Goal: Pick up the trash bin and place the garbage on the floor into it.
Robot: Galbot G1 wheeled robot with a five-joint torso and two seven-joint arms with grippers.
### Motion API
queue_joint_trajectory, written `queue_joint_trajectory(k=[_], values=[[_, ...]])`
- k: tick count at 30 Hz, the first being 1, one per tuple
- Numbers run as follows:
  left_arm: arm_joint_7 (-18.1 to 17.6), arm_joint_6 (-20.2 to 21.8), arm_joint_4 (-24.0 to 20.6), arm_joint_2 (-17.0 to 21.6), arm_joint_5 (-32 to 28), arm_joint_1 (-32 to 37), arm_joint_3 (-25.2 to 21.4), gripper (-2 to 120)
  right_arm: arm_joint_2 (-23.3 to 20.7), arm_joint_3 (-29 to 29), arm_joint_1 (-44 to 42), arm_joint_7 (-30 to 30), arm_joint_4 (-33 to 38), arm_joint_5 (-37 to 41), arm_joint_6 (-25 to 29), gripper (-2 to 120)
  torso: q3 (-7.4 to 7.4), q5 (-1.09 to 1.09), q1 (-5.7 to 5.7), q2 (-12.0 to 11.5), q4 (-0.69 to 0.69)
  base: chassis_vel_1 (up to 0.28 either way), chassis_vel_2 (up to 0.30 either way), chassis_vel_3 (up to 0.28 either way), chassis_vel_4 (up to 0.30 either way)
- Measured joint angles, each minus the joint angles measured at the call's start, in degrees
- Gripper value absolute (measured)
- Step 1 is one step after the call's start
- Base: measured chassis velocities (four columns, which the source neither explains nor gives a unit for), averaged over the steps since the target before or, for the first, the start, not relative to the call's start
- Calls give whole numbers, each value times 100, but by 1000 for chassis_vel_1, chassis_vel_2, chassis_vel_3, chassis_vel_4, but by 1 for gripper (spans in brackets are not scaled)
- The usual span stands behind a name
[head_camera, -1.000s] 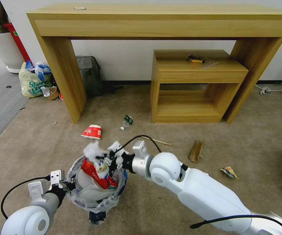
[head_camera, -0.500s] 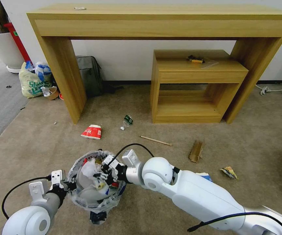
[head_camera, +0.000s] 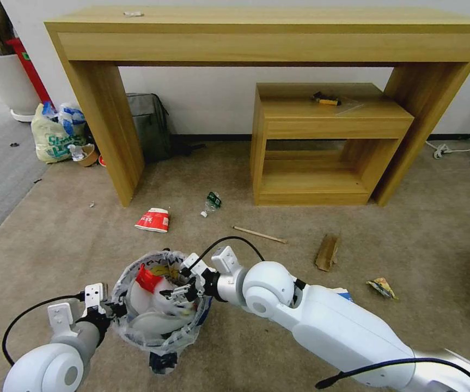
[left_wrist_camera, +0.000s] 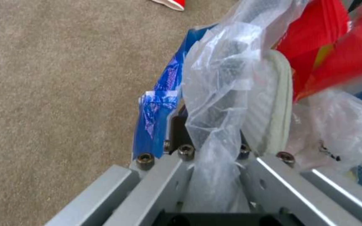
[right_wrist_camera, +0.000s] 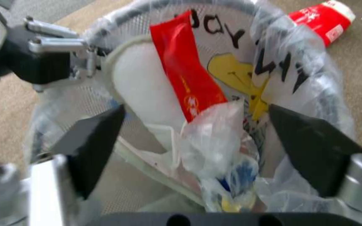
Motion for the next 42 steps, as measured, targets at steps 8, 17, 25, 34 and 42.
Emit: queue_joint_trajectory(k=[8,17,25,34,42], values=[[3,0,89,-36,11,-12,-22,0,-12,448,-163,91,295,-104,348,100,0,0,0,0,1,0,0,0,0],[38,0,149,-70,42,-47,-48,0,-690,1427,-741,234,614,-272,537,100,0,1,0,0,0,0,0,0,0],[73,0,166,-152,90,-80,-46,0,-1205,3221,-2303,240,513,-772,654,100,-1,2,0,0,0,0,0,0,0],[118,0,151,-158,102,-72,-63,0,-1374,4622,-3763,236,-271,-1301,875,100,-1,3,0,0,-3,0,0,0,0],[166,0,134,-176,148,-39,-63,0,-1226,4441,-3497,1044,-1335,-1191,83,100,0,-1,0,0,0,0,0,0,0]])
